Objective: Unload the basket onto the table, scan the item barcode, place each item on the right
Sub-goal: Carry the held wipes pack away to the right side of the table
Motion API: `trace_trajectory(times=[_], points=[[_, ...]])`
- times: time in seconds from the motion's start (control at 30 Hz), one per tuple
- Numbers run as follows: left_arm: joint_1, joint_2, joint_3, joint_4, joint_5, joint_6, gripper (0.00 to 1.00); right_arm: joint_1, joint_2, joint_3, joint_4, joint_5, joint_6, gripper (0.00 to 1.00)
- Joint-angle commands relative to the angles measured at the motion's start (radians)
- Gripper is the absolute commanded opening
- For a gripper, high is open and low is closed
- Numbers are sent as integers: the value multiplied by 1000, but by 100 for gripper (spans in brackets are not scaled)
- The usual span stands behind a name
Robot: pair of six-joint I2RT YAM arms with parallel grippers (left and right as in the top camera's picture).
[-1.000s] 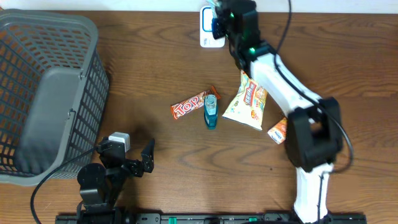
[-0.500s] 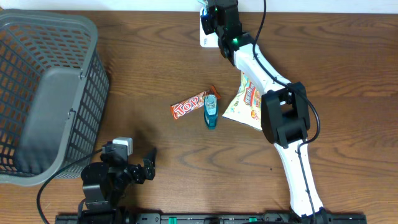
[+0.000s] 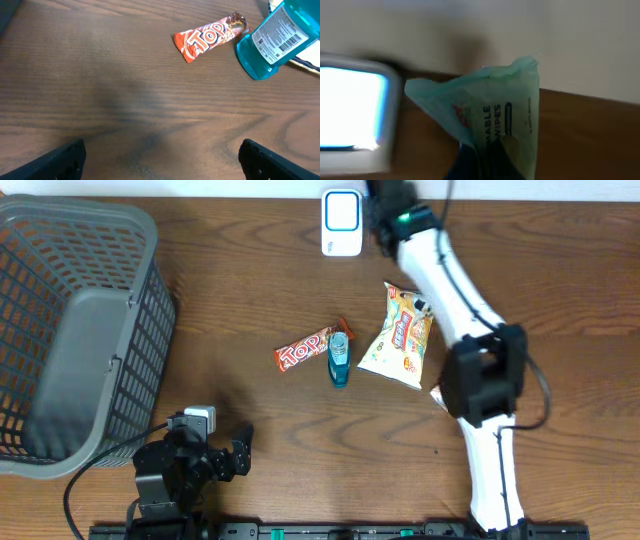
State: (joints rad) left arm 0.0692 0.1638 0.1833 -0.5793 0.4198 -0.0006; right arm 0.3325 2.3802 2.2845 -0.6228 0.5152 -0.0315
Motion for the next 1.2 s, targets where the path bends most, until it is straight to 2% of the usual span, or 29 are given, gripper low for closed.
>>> trace_trajectory(times=[0.0, 0.1, 0.23, 0.43, 0.57, 0.83, 1.17], points=[[3, -1, 1, 0, 2, -1, 98, -78, -101, 45, -90, 348, 85, 1], [3, -1, 1, 0, 2, -1, 98, -155, -97, 24, -209, 372, 153, 1], [3, -1, 1, 0, 2, -1, 98, -286, -85, -28, -315, 364, 328, 1], [3, -1, 1, 0, 2, -1, 98, -455, -84, -149, -330, 253, 404, 1], [3, -1, 1, 0, 2, -1, 98, -534, -84, -225, -328, 236, 518, 1], [3, -1, 1, 0, 2, -1, 98, -584, -84, -305, -328, 228, 597, 1], [3, -1, 1, 0, 2, -1, 98, -608, -84, -312, -378, 271, 783, 2]])
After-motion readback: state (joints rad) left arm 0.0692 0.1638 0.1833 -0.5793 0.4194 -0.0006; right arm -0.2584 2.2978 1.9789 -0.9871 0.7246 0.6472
